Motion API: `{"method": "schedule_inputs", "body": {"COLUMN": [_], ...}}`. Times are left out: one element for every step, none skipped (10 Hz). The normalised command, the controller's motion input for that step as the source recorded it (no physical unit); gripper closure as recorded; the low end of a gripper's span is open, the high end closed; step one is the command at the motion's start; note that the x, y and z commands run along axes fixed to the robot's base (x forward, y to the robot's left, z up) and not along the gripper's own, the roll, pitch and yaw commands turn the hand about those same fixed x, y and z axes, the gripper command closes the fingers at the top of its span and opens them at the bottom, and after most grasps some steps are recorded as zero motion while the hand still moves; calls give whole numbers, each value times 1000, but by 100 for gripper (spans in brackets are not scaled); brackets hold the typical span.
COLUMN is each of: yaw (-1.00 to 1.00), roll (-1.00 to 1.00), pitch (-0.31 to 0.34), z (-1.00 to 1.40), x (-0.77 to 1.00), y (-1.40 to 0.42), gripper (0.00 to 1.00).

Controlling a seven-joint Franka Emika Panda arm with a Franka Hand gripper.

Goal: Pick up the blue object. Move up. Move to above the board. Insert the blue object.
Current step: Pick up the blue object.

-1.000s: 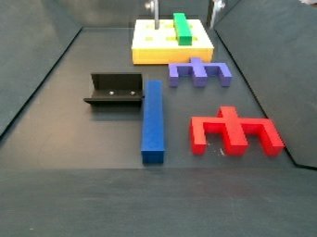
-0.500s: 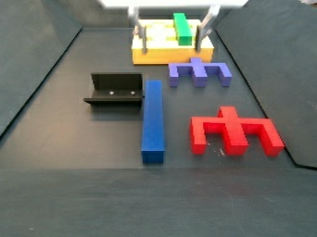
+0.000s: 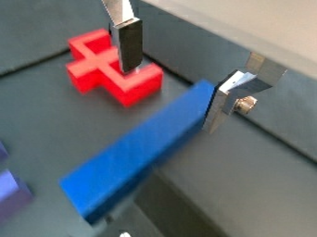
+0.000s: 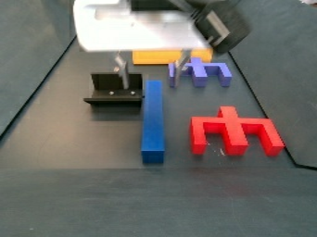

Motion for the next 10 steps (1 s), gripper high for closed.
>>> {"method": "schedule_inputs", "body": {"yaw": [0, -6, -103, -114, -94, -74, -60, -57, -80, -77], "roll": [0, 24, 43, 24, 0, -23, -11, 0, 0, -27], "pitch": [0, 0, 0, 0, -26, -57, -33, -67, -59, -27], "z": [-491, -506, -423, -326, -403, -477, -446, -340, -211, -120], "x": [214, 66, -177, -214, 60, 211, 94, -80, -217, -100], "y": [-31, 0, 26, 17, 0, 0, 6, 23, 14, 11], "gripper": [0, 0, 0, 0, 0, 0, 0, 0, 0, 0]}}
